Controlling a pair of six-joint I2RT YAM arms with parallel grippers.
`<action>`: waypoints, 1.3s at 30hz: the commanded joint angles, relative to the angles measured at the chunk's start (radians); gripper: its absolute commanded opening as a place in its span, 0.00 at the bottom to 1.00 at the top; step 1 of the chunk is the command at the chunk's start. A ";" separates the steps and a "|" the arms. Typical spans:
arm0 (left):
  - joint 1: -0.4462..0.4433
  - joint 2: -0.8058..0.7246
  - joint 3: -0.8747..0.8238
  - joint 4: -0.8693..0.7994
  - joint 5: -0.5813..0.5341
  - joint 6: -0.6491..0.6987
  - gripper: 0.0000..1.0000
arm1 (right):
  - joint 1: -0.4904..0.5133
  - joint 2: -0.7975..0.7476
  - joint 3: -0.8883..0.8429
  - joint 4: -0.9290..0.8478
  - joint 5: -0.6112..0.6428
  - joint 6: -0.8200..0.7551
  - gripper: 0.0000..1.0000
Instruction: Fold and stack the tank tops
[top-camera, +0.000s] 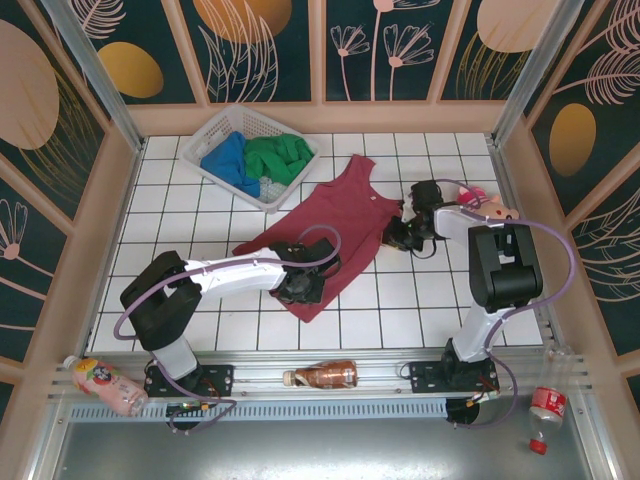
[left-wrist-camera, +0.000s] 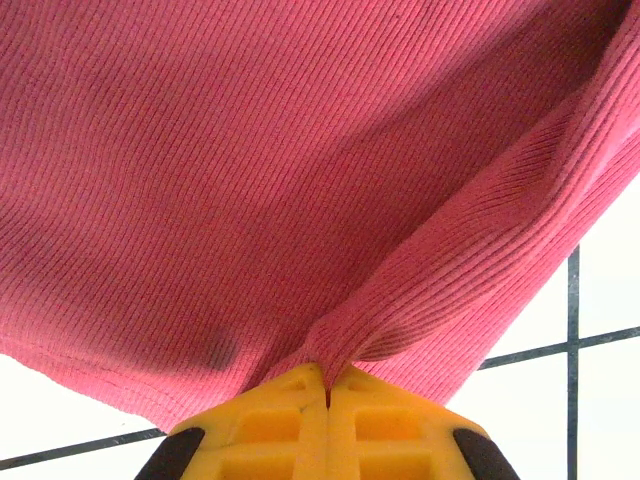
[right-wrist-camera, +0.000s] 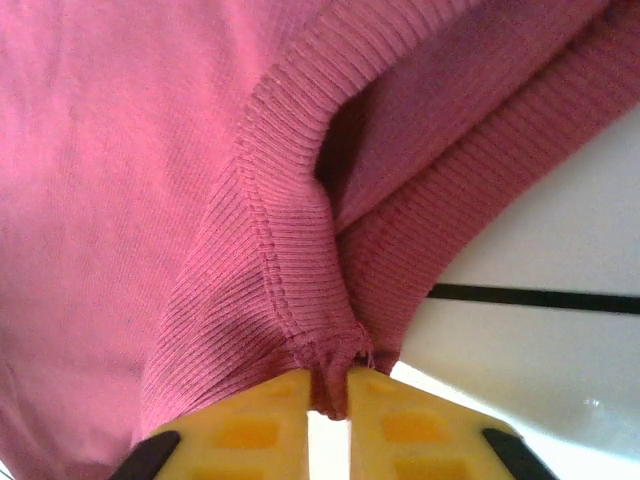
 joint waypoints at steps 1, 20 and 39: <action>0.007 -0.008 0.033 -0.019 0.028 0.013 0.00 | -0.026 0.002 0.006 0.045 -0.016 -0.002 0.03; 0.006 -0.106 0.039 0.005 0.243 -0.036 0.05 | -0.098 -0.247 -0.010 -0.148 0.050 -0.131 0.00; 0.085 -0.023 0.027 0.008 0.101 0.002 0.10 | -0.017 -0.027 0.111 -0.057 0.047 -0.124 0.00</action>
